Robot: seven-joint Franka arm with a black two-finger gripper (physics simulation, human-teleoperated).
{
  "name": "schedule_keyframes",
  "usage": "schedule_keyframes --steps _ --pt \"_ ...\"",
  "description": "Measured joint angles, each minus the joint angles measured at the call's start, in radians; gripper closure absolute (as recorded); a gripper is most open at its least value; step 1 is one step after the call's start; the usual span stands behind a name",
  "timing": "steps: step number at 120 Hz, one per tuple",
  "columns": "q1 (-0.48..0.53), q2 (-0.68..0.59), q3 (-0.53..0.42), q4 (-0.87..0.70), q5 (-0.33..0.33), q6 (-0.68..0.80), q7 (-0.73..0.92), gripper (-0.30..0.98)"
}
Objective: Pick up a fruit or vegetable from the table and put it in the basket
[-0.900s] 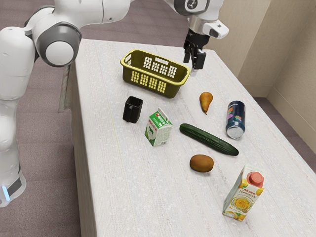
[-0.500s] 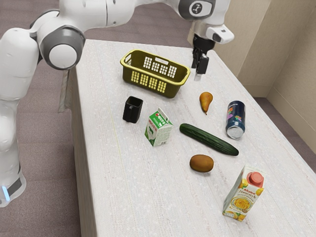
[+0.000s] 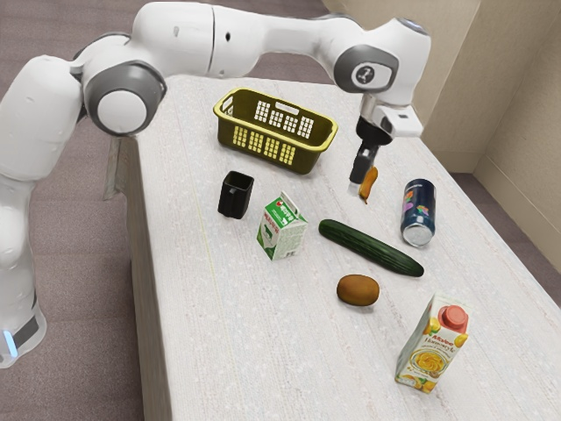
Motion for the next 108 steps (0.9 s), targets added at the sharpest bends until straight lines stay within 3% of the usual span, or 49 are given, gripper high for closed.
schedule_keyframes --steps 26,62,108 --pt "-0.006 -0.008 -0.029 -0.093 0.034 0.112 0.104 0.00" --pt "-0.004 0.192 -0.031 0.094 0.046 0.135 0.203 0.00" --pt "-0.005 0.188 -0.057 0.034 0.073 0.144 0.278 0.00"
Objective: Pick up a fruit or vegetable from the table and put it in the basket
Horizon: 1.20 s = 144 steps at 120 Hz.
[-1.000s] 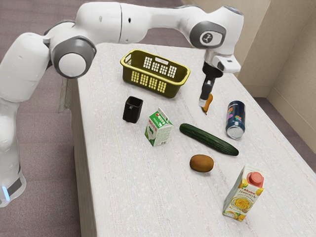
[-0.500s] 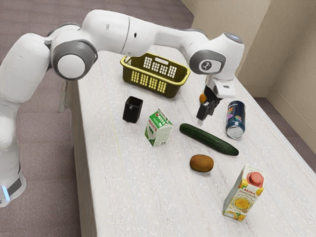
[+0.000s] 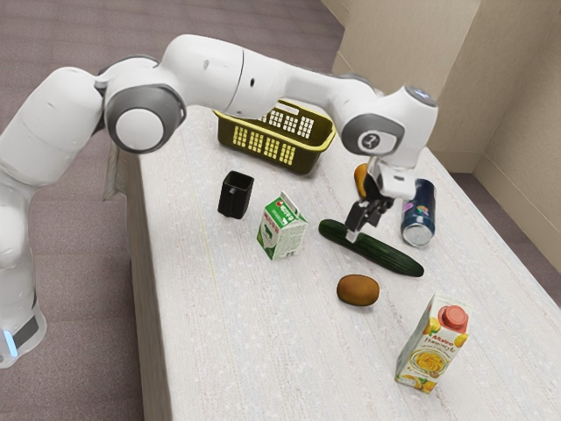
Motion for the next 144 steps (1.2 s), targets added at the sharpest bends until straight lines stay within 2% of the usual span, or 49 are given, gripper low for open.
schedule_keyframes --steps 60,98,144 --pt "0.004 0.046 0.002 -0.004 -0.007 0.030 0.046 0.00" --pt "0.005 0.063 0.003 0.003 -0.012 0.033 0.019 0.00" --pt "0.005 0.128 0.006 0.085 -0.013 -0.004 -0.003 0.00"
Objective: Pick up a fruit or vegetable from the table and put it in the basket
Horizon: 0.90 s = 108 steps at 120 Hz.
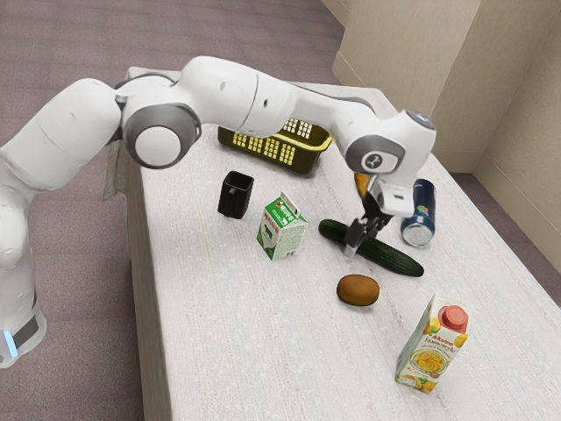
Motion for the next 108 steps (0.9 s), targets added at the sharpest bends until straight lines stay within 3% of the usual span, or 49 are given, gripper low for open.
schedule_keyframes --steps 42,62,108 --pt "0.002 -0.002 0.000 0.000 0.007 -0.013 -0.012 0.22" --pt "0.000 -0.008 -0.001 0.000 0.004 -0.016 -0.016 0.44" --pt "0.000 -0.075 -0.003 0.001 0.007 -0.022 -0.020 0.47"
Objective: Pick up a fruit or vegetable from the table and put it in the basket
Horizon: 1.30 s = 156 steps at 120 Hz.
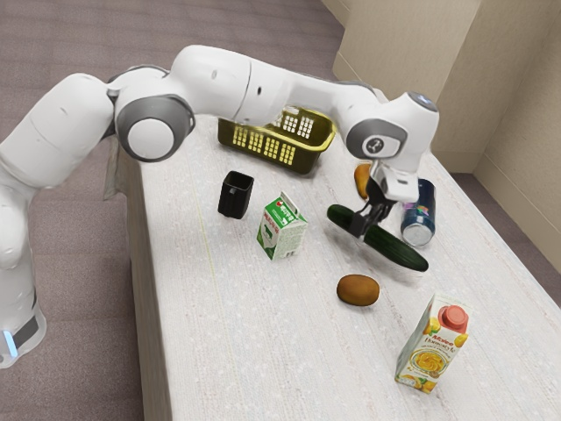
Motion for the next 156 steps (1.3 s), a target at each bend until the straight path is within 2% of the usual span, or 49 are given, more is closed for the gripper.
schedule_keyframes --steps 26,36,52,62,72,81,92,108,135,147,156 --pt "0.001 -0.119 0.027 -0.003 -0.005 -0.037 0.000 0.47" --pt "0.035 -0.149 0.040 -0.004 -0.010 -0.059 0.000 0.47" --pt "0.055 -0.174 0.138 -0.009 -0.029 -0.103 0.001 0.47" --pt "0.057 -0.182 0.236 -0.009 -0.058 -0.125 0.003 0.48" --pt "0.066 -0.159 0.301 0.040 -0.076 -0.153 0.007 0.48" --pt "0.108 -0.120 0.323 0.110 -0.083 -0.185 0.012 0.48" --pt "0.154 -0.071 0.329 0.180 -0.089 -0.226 0.022 0.47" --pt "0.238 -0.044 0.322 0.212 -0.098 -0.263 0.039 0.47" --pt "0.318 0.006 0.317 0.255 -0.120 -0.291 0.062 0.47" --pt "0.323 0.007 0.322 0.258 -0.126 -0.298 0.073 0.26" --pt "0.323 0.004 0.323 0.258 -0.128 -0.304 0.081 0.15"
